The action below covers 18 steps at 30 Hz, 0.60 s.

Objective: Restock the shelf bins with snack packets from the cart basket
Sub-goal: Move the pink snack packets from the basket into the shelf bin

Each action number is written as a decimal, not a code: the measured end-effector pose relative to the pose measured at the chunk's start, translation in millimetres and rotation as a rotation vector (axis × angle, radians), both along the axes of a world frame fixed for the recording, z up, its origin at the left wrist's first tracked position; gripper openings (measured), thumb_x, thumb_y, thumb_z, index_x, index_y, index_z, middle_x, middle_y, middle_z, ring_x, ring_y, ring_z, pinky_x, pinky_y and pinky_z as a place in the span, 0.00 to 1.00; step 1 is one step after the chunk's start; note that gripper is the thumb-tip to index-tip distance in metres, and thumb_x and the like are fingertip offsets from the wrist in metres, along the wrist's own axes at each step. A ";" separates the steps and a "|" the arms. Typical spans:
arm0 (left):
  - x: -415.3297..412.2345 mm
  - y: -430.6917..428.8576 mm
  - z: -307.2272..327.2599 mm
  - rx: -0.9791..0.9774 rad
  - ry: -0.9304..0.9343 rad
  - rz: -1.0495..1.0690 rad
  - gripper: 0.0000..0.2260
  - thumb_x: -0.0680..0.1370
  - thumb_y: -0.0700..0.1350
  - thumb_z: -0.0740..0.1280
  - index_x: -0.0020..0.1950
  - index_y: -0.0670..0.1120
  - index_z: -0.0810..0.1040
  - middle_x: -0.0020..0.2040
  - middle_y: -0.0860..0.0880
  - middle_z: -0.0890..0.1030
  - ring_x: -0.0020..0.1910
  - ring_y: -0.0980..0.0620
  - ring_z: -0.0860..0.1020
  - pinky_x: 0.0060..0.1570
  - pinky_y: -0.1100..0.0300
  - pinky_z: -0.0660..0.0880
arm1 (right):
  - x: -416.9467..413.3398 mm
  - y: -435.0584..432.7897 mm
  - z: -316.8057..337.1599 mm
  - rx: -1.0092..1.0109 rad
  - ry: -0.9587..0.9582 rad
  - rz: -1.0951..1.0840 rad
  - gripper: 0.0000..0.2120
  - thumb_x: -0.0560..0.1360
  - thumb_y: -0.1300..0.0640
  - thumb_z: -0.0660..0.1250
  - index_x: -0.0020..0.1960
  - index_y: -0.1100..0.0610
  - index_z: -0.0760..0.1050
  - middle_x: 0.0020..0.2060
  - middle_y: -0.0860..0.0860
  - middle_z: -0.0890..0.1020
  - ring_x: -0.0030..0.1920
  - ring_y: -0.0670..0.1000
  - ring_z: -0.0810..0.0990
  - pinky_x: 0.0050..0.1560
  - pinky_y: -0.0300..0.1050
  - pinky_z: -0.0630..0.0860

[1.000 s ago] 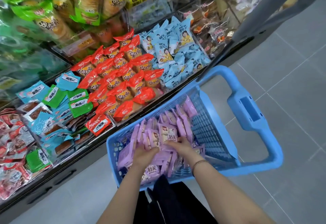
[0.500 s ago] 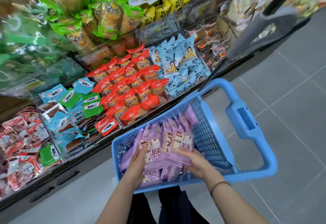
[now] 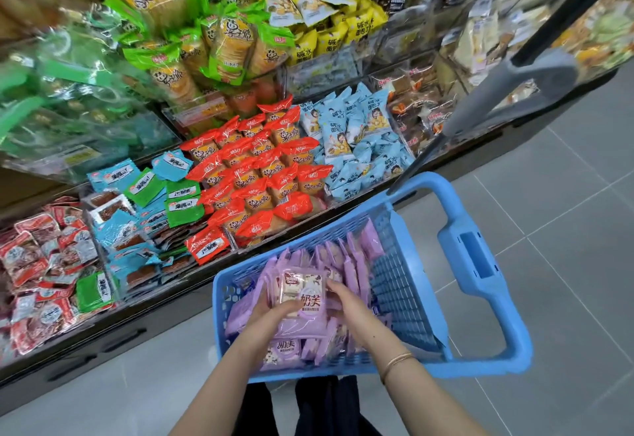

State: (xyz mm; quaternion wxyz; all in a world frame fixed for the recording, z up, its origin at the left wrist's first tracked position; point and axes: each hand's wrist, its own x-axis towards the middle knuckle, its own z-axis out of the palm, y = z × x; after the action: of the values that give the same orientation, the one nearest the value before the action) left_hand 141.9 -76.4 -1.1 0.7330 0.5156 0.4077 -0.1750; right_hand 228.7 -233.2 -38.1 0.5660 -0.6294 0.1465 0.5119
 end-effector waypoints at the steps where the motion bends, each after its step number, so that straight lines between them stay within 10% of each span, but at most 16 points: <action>1: -4.8 2.0 -0.4 -0.014 0.022 0.027 0.58 0.50 0.60 0.78 0.76 0.49 0.57 0.69 0.50 0.69 0.67 0.47 0.67 0.68 0.46 0.64 | 3.9 -3.1 -5.6 -0.090 -0.095 -0.057 0.12 0.78 0.47 0.59 0.55 0.52 0.76 0.54 0.51 0.80 0.54 0.51 0.79 0.56 0.47 0.73; 6: -32.3 18.5 1.4 -0.007 0.071 0.180 0.49 0.48 0.58 0.80 0.68 0.48 0.71 0.63 0.45 0.78 0.62 0.42 0.75 0.65 0.40 0.70 | 20.4 -30.2 -41.1 -0.560 -0.318 -0.280 0.10 0.74 0.60 0.65 0.52 0.65 0.72 0.45 0.60 0.78 0.46 0.58 0.78 0.41 0.45 0.73; 10: -49.3 32.9 4.8 0.026 0.086 0.254 0.43 0.52 0.55 0.79 0.65 0.47 0.73 0.60 0.44 0.80 0.61 0.40 0.76 0.66 0.40 0.68 | 29.4 -30.0 -68.9 -0.516 -0.114 -0.092 0.22 0.78 0.56 0.64 0.67 0.66 0.65 0.58 0.61 0.75 0.57 0.63 0.77 0.59 0.59 0.74; 18: -52.3 37.1 -1.7 0.018 0.058 0.319 0.30 0.61 0.44 0.78 0.61 0.42 0.76 0.55 0.41 0.83 0.55 0.40 0.80 0.57 0.47 0.75 | 15.8 -32.3 -59.6 -0.584 -0.472 0.010 0.13 0.79 0.57 0.58 0.60 0.63 0.73 0.54 0.63 0.79 0.54 0.62 0.78 0.48 0.47 0.71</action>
State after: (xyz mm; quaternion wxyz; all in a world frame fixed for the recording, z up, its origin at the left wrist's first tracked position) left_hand 89.6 -39.3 -2.8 0.7350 0.4456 0.5066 -0.0676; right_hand 244.5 -265.5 -97.7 0.3785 -0.8656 0.1485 0.2921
